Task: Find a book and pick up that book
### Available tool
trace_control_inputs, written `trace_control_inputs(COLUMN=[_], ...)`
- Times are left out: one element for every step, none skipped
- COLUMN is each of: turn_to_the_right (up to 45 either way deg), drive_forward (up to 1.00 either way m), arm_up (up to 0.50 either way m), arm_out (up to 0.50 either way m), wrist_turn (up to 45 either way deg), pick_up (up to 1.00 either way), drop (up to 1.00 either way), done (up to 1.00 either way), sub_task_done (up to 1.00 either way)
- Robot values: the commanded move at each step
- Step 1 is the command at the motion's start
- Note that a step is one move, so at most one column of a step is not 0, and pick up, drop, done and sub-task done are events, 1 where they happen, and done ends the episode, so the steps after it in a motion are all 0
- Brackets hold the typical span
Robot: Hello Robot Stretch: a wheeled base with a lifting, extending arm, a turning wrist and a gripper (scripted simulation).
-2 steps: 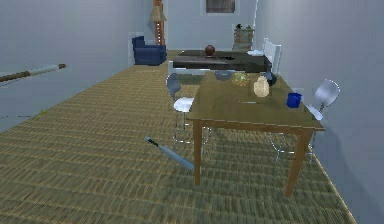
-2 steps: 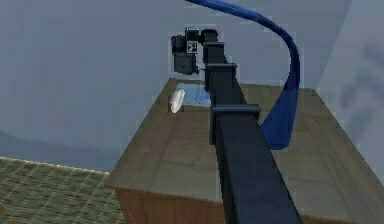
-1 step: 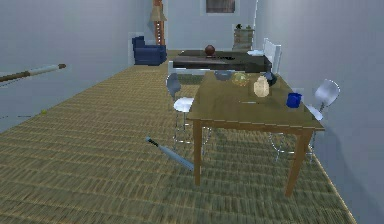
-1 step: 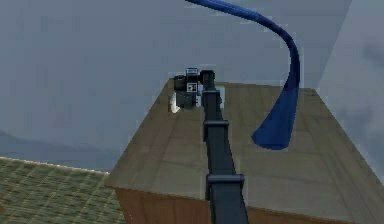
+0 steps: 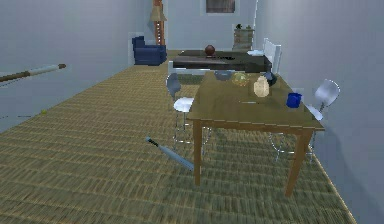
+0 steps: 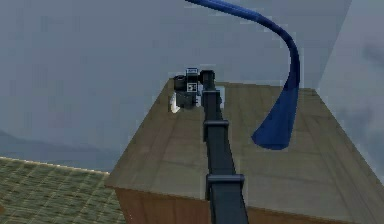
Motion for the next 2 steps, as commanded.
trace_control_inputs(turn_to_the_right=[0.0, 0.0], drive_forward=[0.00, 0.00], arm_up=[0.10, 0.00], arm_out=[0.00, 0.00], wrist_turn=[0.0, 0.0], pick_up=[0.00, 0.00], drop=[0.00, 0.00], done=[0.00, 1.00], sub_task_done=[0.00, 0.00])
